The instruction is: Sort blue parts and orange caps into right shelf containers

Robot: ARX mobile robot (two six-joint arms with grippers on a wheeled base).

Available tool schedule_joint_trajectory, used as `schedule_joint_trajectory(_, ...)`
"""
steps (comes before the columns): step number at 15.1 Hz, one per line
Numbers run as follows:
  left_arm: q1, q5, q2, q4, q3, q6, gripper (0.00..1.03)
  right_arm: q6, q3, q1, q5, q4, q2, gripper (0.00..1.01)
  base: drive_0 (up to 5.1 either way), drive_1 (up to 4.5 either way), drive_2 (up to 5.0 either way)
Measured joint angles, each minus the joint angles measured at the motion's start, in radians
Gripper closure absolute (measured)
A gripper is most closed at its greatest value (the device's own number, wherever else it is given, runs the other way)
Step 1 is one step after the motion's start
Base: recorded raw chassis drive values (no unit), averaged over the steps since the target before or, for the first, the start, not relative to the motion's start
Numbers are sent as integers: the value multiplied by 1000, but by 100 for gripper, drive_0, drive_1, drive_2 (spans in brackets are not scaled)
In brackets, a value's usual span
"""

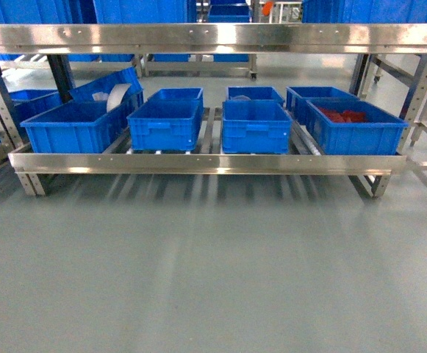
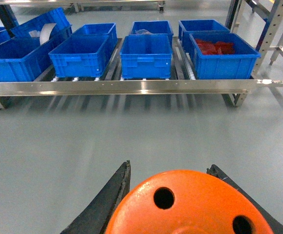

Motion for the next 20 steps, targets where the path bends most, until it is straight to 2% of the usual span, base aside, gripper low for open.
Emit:
schedule_joint_trajectory(18, -5, 1, 0, 0, 0, 0, 62, 0, 0, 0, 0, 0, 0, 59, 0, 0, 0)
schedule_joint_trajectory(20, -4, -1, 0, 2, 0, 0, 62, 0, 0, 0, 0, 0, 0, 59, 7, 405, -392)
